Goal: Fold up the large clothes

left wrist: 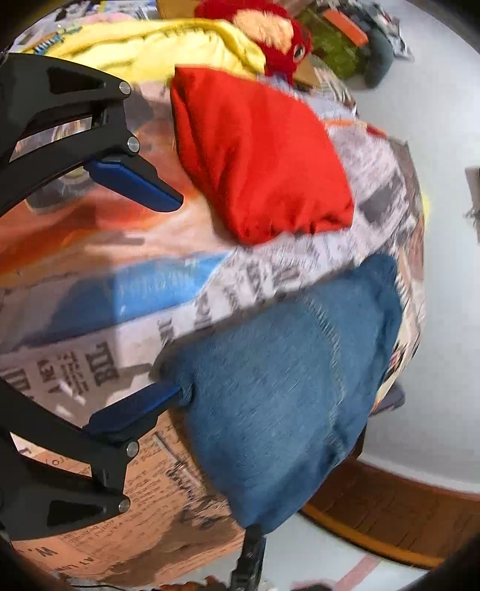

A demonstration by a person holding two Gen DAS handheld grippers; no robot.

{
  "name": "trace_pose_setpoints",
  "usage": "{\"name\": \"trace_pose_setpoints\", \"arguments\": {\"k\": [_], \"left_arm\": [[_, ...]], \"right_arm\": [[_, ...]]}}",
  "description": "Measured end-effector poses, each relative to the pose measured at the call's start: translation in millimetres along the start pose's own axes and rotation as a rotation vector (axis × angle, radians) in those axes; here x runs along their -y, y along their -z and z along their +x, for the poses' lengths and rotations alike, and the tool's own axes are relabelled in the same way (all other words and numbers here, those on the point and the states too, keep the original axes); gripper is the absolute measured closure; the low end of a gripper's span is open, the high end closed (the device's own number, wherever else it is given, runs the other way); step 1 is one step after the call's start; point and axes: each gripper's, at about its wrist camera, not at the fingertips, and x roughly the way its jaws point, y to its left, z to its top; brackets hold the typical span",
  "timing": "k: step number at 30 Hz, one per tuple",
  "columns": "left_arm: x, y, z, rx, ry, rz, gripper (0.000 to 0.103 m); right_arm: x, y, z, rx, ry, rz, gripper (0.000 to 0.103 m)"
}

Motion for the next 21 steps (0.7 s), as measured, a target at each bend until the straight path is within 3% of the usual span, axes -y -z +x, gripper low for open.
{"name": "trace_pose_setpoints", "arguments": {"k": [6,11,14,17,21], "left_arm": [[-13,-24,-29,0.108,-0.019,-0.046,0.009],[-17,-53,-26,0.141,0.045,-0.084,0.009],[-18,-66,-4,0.103,0.148,-0.141,0.009],[-12,-77,34,0.008,0.28,-0.177,0.009],[-9,-84,80,-0.083,0.329,-0.242,0.009]], "right_arm": [[-13,-18,-13,0.087,-0.053,-0.035,0.007],[-19,-39,-1,0.095,-0.102,-0.035,0.004],[-15,-49,25,0.044,-0.132,-0.026,0.003],[-1,-61,62,-0.066,-0.193,0.034,0.003],[21,-73,98,-0.176,-0.348,0.157,0.003]]}}
